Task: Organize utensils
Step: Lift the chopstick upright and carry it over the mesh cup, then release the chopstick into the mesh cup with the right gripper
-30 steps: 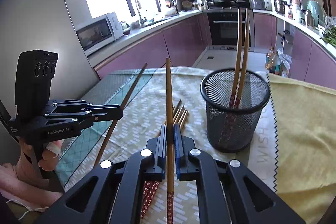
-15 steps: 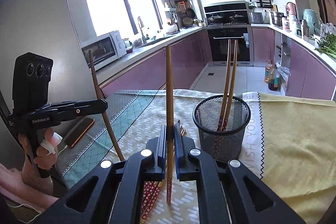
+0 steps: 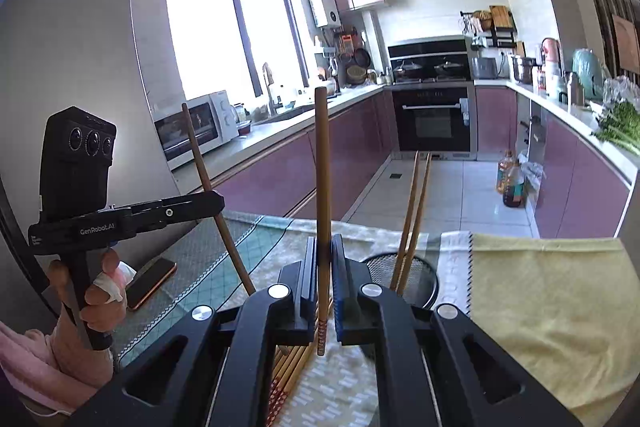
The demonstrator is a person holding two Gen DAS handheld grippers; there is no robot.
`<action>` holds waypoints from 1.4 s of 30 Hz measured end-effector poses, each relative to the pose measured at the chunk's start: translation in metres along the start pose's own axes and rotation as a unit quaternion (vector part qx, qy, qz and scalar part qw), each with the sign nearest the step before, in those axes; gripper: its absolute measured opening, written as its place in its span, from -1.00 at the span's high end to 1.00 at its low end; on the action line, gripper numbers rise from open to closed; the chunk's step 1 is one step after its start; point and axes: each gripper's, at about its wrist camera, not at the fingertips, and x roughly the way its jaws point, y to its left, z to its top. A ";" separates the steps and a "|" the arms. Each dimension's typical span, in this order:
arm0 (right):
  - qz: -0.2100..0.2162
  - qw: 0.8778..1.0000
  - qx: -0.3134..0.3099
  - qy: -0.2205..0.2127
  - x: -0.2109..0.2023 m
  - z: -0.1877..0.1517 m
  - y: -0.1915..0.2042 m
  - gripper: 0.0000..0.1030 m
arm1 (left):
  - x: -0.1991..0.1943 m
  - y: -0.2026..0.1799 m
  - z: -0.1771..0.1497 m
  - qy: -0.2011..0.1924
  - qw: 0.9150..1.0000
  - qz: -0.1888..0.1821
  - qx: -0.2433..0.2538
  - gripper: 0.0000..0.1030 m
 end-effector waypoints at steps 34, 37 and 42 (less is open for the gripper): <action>-0.050 0.995 0.024 0.082 0.057 -0.001 -0.049 0.89 | 0.111 -0.008 0.012 0.092 0.994 0.005 0.055 0.85; -0.050 0.994 0.037 0.095 0.066 -0.004 -0.052 0.88 | 0.127 -0.005 0.011 0.113 0.992 0.013 0.053 0.85; -0.052 0.993 0.051 0.097 0.073 -0.002 -0.057 0.88 | 0.140 0.000 0.014 0.121 0.991 0.017 0.047 0.85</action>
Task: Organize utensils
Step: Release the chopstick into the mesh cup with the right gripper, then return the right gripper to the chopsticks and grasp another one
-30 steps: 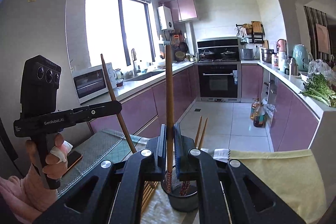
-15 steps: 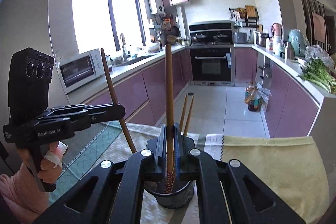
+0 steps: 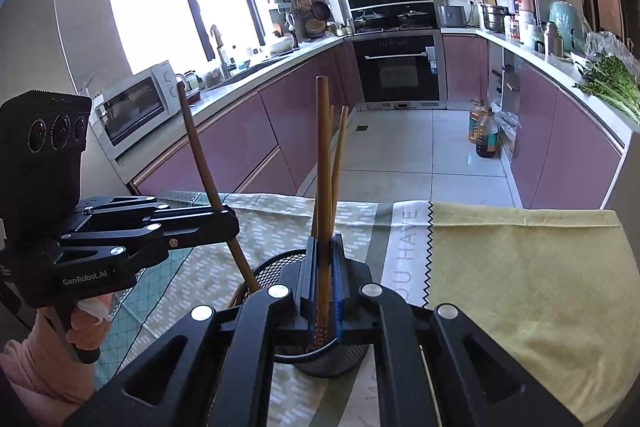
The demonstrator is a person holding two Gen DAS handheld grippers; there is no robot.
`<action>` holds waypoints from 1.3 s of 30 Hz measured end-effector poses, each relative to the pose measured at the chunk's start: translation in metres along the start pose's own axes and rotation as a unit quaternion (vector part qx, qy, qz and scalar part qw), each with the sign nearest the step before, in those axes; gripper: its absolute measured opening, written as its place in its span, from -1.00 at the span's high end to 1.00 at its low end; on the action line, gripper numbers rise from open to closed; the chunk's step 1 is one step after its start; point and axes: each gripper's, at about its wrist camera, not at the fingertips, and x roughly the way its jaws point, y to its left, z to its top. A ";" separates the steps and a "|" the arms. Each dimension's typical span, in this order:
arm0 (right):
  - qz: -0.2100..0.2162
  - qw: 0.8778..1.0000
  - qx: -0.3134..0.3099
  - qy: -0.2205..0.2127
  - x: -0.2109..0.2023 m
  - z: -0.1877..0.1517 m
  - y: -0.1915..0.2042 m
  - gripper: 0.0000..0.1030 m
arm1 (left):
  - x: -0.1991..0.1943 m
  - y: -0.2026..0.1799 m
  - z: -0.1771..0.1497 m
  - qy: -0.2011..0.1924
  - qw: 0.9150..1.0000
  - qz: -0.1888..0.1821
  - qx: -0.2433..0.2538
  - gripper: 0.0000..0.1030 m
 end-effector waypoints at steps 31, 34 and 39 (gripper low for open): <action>0.067 0.993 -0.062 0.078 0.022 -0.090 0.075 0.37 | -0.043 0.038 -0.153 0.036 0.994 0.088 -0.053 0.21; 0.065 0.992 -0.055 0.093 0.031 -0.099 0.077 0.37 | -0.035 0.038 -0.161 0.051 0.993 0.083 -0.059 0.21; 0.060 0.991 -0.048 0.108 0.038 -0.111 0.079 0.37 | -0.025 0.034 -0.166 0.070 0.992 0.082 -0.060 0.20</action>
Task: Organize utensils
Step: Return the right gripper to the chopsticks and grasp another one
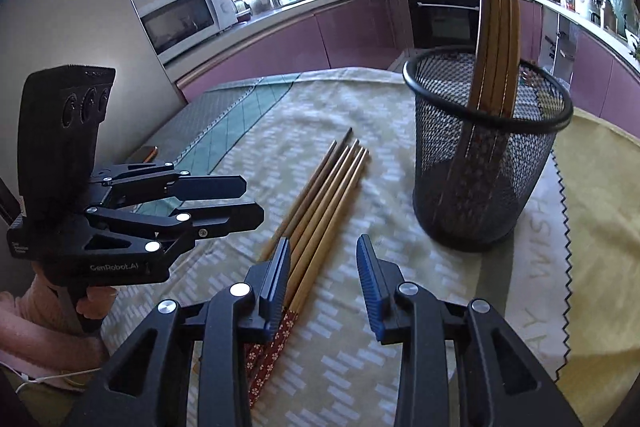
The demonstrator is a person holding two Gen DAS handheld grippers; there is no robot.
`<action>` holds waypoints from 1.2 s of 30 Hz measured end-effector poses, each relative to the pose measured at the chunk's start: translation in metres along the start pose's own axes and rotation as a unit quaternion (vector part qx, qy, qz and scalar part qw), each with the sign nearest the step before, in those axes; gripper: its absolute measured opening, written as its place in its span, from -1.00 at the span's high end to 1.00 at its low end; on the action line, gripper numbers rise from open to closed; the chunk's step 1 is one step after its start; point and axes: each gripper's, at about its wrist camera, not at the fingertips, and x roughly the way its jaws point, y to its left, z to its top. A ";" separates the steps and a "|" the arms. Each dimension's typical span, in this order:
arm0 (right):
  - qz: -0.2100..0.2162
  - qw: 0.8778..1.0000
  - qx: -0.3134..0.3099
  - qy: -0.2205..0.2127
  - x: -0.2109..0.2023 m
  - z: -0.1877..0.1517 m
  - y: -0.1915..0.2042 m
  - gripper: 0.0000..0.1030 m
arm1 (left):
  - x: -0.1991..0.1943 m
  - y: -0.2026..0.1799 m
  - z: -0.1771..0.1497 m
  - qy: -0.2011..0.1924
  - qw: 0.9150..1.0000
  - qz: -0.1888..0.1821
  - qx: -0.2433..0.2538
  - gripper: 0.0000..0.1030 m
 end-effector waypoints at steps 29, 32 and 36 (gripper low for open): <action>-0.042 0.999 -0.006 0.023 0.024 0.000 0.005 0.42 | 0.025 -0.001 -0.002 0.033 0.999 0.023 0.017 0.37; -0.046 0.999 -0.004 0.025 0.024 0.001 0.004 0.46 | 0.024 0.000 -0.004 0.035 0.999 0.026 0.022 0.39; -0.054 0.998 -0.007 0.029 0.025 0.003 0.003 0.53 | 0.025 0.003 -0.002 0.039 0.999 0.025 0.020 0.38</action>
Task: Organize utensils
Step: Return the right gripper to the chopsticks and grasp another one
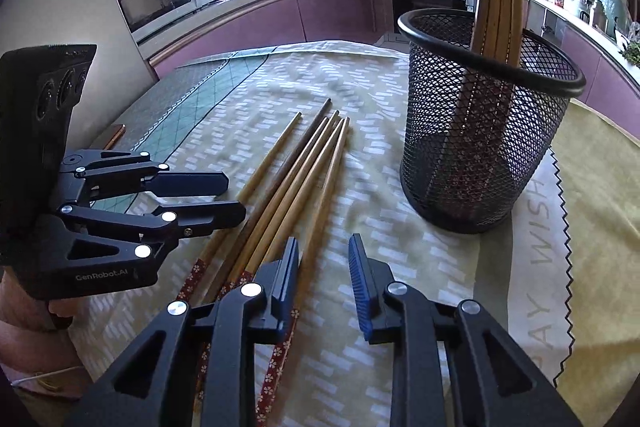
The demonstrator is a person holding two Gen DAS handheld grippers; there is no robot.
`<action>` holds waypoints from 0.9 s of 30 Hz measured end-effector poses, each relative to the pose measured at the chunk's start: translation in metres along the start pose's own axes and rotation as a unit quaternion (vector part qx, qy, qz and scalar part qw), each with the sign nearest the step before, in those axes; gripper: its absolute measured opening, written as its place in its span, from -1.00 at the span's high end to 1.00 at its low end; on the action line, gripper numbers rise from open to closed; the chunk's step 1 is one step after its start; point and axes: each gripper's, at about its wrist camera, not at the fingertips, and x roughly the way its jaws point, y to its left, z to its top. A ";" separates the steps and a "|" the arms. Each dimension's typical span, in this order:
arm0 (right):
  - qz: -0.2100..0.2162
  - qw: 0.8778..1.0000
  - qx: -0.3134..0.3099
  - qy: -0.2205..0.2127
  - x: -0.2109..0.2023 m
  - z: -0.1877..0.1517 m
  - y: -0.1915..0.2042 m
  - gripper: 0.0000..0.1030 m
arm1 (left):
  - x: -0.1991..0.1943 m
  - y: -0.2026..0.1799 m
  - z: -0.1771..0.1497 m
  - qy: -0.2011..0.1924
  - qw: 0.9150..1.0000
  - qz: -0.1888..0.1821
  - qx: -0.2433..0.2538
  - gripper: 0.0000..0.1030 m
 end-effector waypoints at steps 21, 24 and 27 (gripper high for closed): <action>-0.016 1.000 0.008 -0.005 0.018 0.019 -0.005 0.82 | 0.016 0.016 0.023 0.003 0.999 0.026 -0.032 0.70; -0.013 1.000 0.015 -0.006 0.016 0.018 -0.009 0.87 | 0.014 0.017 0.021 -0.001 0.999 0.027 -0.044 0.73; -0.007 1.000 0.023 -0.008 0.013 0.016 -0.012 0.89 | 0.012 0.017 0.019 -0.004 0.998 0.026 -0.052 0.79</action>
